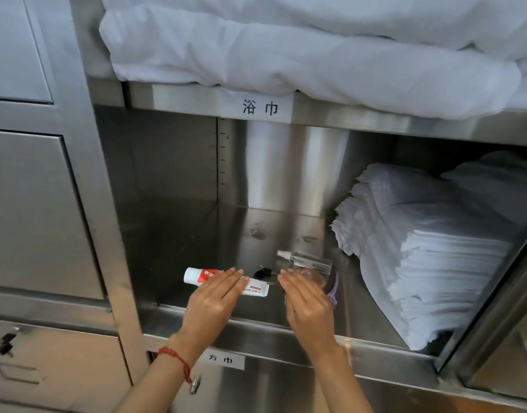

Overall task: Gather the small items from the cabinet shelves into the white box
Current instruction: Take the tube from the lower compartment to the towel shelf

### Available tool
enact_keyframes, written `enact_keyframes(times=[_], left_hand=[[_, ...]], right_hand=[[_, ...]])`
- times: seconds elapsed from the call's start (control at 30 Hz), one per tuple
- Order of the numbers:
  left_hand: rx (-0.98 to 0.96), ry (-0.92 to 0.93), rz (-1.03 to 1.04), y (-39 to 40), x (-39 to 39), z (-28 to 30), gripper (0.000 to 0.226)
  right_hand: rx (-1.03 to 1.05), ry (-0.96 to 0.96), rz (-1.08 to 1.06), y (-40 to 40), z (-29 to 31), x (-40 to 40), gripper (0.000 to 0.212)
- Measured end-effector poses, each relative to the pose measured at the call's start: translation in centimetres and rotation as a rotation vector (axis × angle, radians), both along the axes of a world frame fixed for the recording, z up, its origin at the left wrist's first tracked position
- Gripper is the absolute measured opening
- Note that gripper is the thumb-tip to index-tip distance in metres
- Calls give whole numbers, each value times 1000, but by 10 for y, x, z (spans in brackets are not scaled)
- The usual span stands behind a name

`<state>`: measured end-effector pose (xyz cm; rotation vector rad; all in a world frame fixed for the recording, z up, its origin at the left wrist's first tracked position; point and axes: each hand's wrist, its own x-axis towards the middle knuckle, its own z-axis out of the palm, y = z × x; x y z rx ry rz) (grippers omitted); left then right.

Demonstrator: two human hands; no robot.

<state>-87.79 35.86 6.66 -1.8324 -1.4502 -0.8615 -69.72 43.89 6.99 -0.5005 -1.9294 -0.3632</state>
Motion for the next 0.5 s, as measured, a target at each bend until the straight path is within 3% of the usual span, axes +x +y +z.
enact_keyframes(times=[0.2,0.5], left_hand=[[-41,-14,36,16,-15,-10,56],[4,-30,26,55,-40,-24,50]], right_hand=[[-51,-8,-7,17,-13,-12,38],[-92,-17,-60,32,-28,-35,32]])
